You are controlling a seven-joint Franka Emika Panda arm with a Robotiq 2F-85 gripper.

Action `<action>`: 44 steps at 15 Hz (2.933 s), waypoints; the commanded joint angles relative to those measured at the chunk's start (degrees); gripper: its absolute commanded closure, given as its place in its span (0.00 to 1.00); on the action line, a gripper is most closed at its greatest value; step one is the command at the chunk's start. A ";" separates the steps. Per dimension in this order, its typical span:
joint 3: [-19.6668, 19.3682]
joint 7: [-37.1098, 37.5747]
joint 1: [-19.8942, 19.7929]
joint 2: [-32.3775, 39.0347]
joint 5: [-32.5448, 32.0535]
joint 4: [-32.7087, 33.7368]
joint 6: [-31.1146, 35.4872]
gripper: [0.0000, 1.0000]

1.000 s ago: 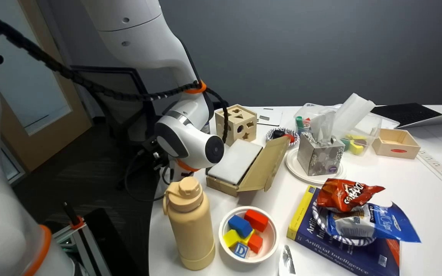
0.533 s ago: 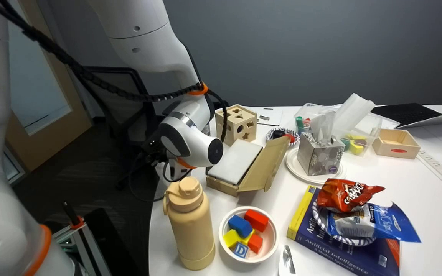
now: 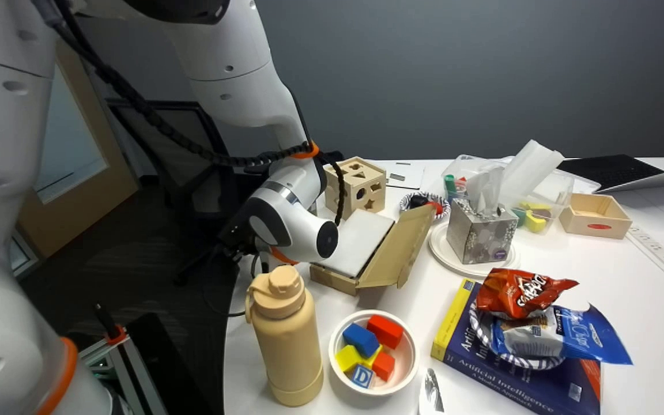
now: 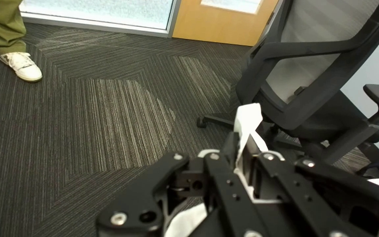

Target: Fold the paper towel

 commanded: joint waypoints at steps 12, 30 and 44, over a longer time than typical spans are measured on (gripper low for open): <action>-2.29 1.66 -0.59 -0.95 5.27 0.45 2.37 0.98; -0.16 -0.34 0.47 0.51 7.50 3.33 -4.06 0.98; -3.56 -2.35 -1.00 5.73 8.49 4.92 -4.33 0.98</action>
